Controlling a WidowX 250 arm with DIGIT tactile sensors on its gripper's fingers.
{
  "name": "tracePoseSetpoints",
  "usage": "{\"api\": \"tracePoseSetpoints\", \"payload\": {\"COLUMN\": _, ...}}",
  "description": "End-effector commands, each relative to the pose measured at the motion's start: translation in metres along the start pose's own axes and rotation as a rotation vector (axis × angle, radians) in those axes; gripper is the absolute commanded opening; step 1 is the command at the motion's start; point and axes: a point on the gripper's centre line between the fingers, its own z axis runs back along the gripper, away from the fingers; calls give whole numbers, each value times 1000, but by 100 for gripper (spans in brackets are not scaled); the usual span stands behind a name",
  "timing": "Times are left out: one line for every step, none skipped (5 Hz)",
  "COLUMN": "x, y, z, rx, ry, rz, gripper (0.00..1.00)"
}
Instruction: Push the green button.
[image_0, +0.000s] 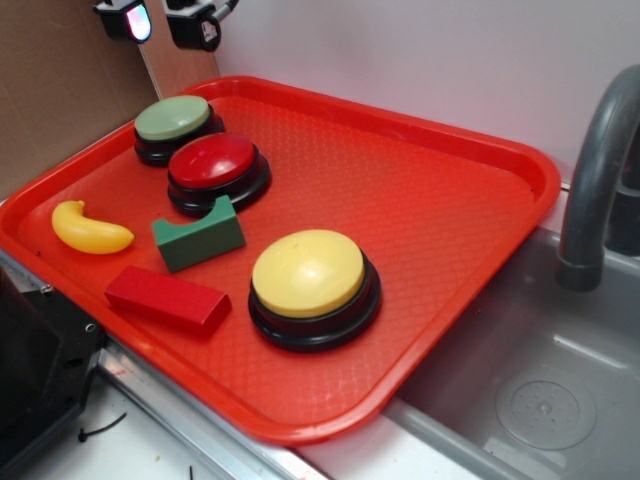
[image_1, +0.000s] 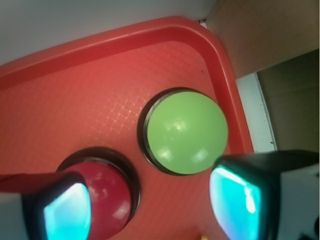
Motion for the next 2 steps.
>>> {"api": "tracePoseSetpoints", "payload": {"x": 7, "y": 1, "z": 39, "rx": 7, "ry": -118, "rz": -4, "gripper": 100}}
{"api": "tracePoseSetpoints", "payload": {"x": 1, "y": 2, "z": 39, "rx": 4, "ry": -125, "rz": -26, "gripper": 100}}
